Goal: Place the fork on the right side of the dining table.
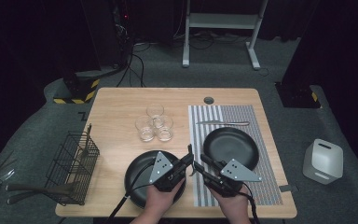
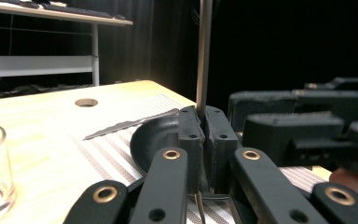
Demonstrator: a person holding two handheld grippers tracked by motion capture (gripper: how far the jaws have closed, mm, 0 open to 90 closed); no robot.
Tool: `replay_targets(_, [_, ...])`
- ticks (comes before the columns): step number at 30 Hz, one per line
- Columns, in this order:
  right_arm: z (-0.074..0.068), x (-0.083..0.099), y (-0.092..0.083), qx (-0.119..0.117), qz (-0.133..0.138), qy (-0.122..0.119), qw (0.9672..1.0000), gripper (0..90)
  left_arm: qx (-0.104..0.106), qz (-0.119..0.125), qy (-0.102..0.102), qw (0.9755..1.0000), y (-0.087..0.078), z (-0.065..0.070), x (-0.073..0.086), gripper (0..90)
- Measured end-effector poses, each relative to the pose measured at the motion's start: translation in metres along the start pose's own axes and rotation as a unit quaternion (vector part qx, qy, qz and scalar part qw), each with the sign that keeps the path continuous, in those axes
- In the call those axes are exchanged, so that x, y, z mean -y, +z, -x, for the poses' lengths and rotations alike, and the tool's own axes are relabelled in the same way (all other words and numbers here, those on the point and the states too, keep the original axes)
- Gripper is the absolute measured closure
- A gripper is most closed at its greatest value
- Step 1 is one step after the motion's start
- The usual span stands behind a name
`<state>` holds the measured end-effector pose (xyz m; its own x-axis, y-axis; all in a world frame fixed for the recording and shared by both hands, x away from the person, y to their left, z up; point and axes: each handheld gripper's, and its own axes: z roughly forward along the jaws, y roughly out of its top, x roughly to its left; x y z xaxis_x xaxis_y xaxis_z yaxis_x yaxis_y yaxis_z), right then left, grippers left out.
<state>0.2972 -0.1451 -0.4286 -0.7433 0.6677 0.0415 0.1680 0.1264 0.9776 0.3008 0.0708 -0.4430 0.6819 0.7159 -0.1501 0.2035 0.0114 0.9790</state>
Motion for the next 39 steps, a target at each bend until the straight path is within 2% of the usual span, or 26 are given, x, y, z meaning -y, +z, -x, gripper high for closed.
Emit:
replay_targets(12, [-0.001, -0.008, -0.002, -0.004, 0.013, 0.001, 0.9999, 60.7, 0.007, -0.015, 0.008, 0.9998, 0.006, 0.009, 0.012, 86.7])
replay_targets(20, [-0.001, -0.010, 0.000, -0.005, 0.011, 0.004, 0.9999, 61.7, 0.011, -0.025, 0.017, 0.9995, 0.010, 0.017, 0.019, 86.7])
replay_targets(30, [0.000, -0.008, 0.001, 0.001, 0.009, 0.006, 0.9999, 65.3, 0.014, -0.034, 0.020, 0.9991, 0.014, 0.021, 0.025, 86.6])
replay_targets(39, [0.001, -0.006, -0.001, 0.010, 0.010, 0.008, 0.9999, 74.2, 0.013, -0.038, 0.019, 0.9990, 0.015, 0.022, 0.027, 86.6])
